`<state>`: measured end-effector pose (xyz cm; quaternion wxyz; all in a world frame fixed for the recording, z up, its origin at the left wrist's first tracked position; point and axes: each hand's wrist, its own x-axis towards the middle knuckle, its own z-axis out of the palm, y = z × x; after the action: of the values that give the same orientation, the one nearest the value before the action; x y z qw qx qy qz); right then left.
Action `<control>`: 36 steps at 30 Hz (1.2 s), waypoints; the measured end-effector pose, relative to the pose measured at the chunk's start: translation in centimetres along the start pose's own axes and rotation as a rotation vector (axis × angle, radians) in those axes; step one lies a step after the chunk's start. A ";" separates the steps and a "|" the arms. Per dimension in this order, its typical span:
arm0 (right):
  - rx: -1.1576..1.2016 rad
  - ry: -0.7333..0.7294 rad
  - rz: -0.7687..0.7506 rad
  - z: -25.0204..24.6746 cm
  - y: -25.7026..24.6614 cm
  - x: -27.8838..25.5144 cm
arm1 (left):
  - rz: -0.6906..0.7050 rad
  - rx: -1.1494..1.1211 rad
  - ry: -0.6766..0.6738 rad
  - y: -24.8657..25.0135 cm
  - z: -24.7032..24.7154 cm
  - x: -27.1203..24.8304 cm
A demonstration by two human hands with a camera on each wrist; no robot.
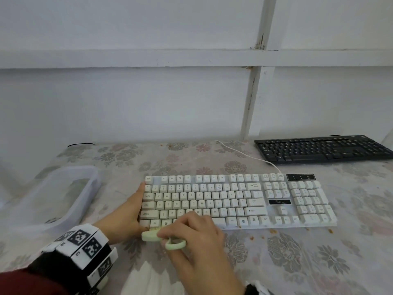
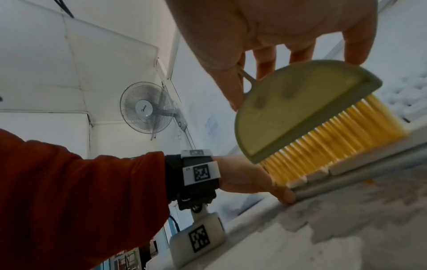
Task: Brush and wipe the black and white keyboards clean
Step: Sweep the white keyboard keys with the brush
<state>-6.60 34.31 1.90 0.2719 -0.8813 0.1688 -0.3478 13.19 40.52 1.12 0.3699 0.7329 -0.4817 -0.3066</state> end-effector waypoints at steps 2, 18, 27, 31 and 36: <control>-0.009 0.009 0.014 0.1 0.2 0.1 | -0.007 0.025 -0.019 0.0 -0.2 -0.1; 0.052 -0.085 0.029 -2.4 -0.5 0.3 | -0.040 0.111 0.021 -1.0 -0.4 0.2; 0.006 -0.128 0.157 -3.6 2.3 -0.3 | -0.100 0.177 -0.002 -0.3 -0.5 0.0; -0.004 -0.116 0.217 -5.7 3.9 -0.9 | -0.106 0.188 -0.009 0.1 -0.4 -0.1; 0.012 -0.044 0.253 -9.5 5.1 -1.2 | -0.090 0.191 0.003 0.3 -0.4 -0.2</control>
<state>-14.67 27.38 4.00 0.3225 -0.8587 0.2707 -0.2923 13.28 40.68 1.59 0.2849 0.7863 -0.4746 -0.2744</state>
